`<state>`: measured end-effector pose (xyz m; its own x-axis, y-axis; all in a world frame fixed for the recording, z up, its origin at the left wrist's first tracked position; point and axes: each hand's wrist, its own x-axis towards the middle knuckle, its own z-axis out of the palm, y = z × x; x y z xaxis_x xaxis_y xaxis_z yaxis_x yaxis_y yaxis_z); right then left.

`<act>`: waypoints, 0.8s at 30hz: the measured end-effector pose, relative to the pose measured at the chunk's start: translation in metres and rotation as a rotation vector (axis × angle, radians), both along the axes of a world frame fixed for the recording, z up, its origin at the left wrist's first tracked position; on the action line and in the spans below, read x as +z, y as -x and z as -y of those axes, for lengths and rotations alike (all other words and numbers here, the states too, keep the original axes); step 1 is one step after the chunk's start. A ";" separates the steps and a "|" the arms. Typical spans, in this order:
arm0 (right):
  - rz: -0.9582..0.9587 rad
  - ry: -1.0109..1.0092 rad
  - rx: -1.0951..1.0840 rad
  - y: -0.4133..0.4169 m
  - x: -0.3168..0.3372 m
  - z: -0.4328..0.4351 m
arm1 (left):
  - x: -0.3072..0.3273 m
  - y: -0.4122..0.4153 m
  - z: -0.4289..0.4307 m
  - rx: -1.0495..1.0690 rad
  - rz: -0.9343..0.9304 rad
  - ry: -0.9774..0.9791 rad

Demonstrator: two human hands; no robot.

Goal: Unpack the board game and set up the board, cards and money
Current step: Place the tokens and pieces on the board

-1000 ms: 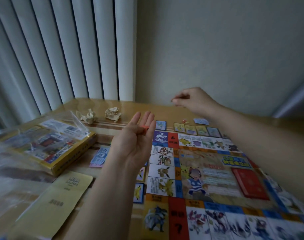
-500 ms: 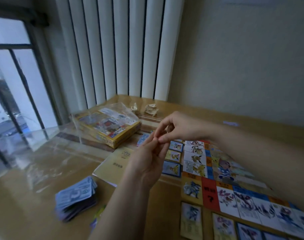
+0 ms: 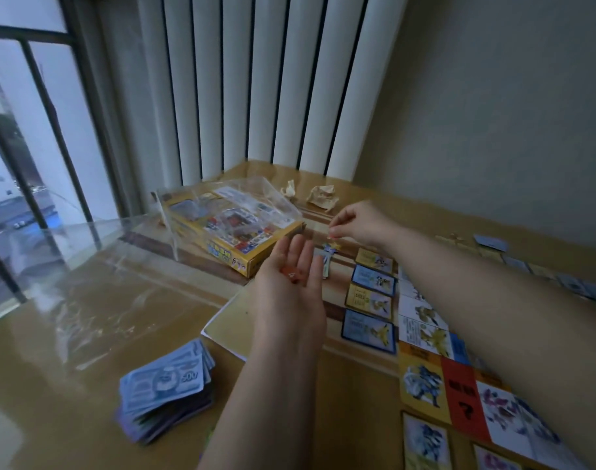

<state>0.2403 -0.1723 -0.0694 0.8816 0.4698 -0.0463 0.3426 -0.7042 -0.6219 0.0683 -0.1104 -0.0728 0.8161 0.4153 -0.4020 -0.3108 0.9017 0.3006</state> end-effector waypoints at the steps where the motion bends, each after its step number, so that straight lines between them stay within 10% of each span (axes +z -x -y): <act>1: 0.001 0.025 -0.010 -0.003 -0.007 -0.002 | 0.001 0.000 0.000 0.014 -0.004 0.000; 10: 0.196 -0.072 -0.018 0.020 0.013 0.012 | 0.004 0.004 0.003 0.051 0.027 -0.026; 24: -0.323 -0.438 0.093 0.181 0.043 0.025 | 0.023 0.072 0.019 0.035 0.125 -0.361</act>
